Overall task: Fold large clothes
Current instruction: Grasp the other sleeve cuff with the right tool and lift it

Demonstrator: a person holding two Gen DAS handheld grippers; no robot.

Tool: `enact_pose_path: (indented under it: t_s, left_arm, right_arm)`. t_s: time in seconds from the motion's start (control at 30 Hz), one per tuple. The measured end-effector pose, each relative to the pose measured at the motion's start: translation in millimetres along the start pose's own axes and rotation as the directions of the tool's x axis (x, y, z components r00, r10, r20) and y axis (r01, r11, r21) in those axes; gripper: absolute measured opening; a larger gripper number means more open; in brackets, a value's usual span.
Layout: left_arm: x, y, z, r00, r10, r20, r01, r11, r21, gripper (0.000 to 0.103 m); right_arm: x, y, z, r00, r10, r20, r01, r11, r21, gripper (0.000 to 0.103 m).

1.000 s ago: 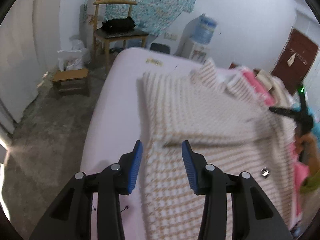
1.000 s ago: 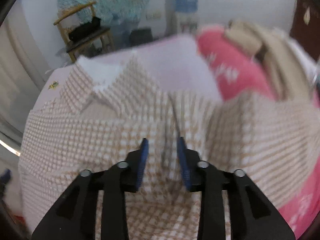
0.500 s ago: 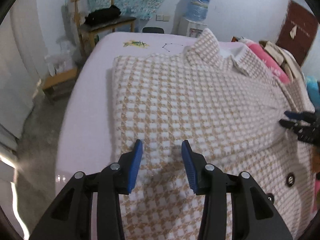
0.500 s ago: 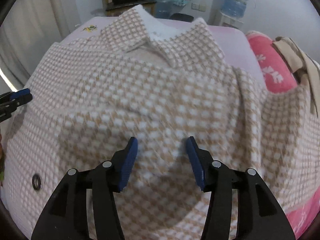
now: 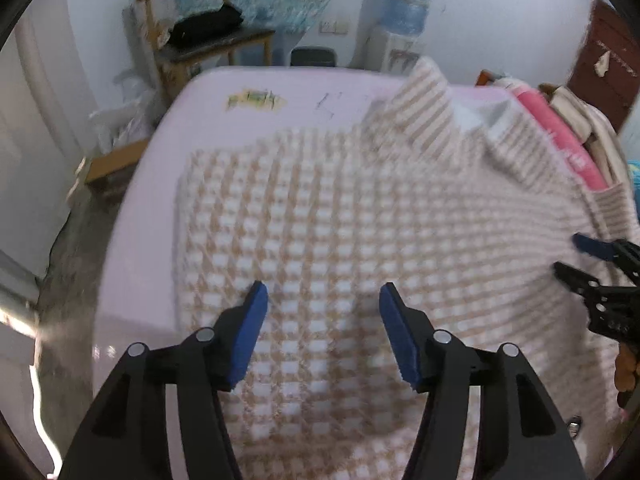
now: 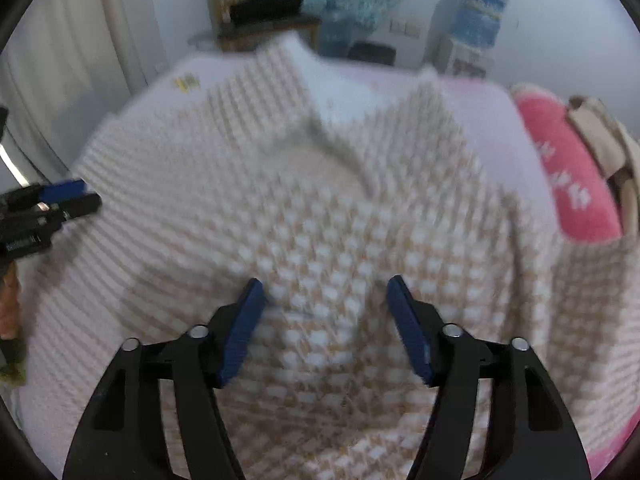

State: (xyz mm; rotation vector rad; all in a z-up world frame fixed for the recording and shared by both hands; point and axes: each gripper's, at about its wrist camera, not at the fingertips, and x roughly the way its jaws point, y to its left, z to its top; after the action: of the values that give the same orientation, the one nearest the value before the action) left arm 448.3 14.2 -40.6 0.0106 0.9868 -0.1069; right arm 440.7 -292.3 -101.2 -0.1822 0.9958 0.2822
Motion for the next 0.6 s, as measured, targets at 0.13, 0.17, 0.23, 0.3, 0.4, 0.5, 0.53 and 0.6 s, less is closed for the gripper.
enact_pose_path:
  t_s: [0.13, 0.17, 0.23, 0.3, 0.4, 0.5, 0.53, 0.6]
  left_arm:
    - [-0.7, -9.5, -4.7, 0.999, 0.040, 0.011, -0.040, 0.999, 0.032, 0.064]
    - [0.6, -10.3, -5.0, 0.999, 0.043, 0.016, -0.044, 0.999, 0.030, 0.065]
    - [1.1, -14.3, -6.4, 0.998, 0.049, 0.026, -0.050, 0.998, 0.026, 0.067]
    - [0.9, -16.3, -7.8, 0.998, 0.059, 0.033, -0.060, 0.998, 0.025, 0.069]
    - [0.0, -16.0, -8.2, 0.997, 0.064, 0.045, -0.065, 0.998, 0.009, 0.070]
    - [0.6, -15.5, -7.9, 0.996, 0.064, 0.057, -0.064, 0.998, -0.011, 0.071]
    - [0.1, -15.5, -8.8, 0.996, 0.065, 0.060, -0.065, 0.998, -0.015, 0.072]
    - [-0.5, -16.2, -10.7, 0.996, 0.067, 0.065, -0.065, 0.998, -0.024, 0.072]
  right_arm:
    - [-21.7, -20.4, -4.8, 0.999, 0.046, -0.008, -0.046, 0.996, 0.074, 0.067]
    - [-32.6, -32.2, -8.9, 0.999, 0.054, 0.006, -0.055, 0.993, 0.102, 0.067]
    - [-57.1, -67.5, -17.2, 0.998, 0.046, 0.043, -0.053, 0.983, 0.178, 0.067]
    - [-78.5, -107.3, -28.6, 0.998, 0.012, 0.066, -0.028, 0.966, 0.258, 0.068]
    - [-112.6, -180.3, -54.5, 0.996, -0.051, 0.069, 0.018, 0.909, 0.417, 0.068]
    - [-141.9, -262.0, -84.9, 0.993, -0.100, 0.059, 0.045, 0.800, 0.599, 0.068]
    - [-148.0, -291.0, -97.5, 0.993, -0.112, 0.045, 0.055, 0.754, 0.654, 0.068]
    - [-147.5, -339.2, -120.6, 0.994, -0.104, -0.019, 0.085, 0.674, 0.734, 0.068]
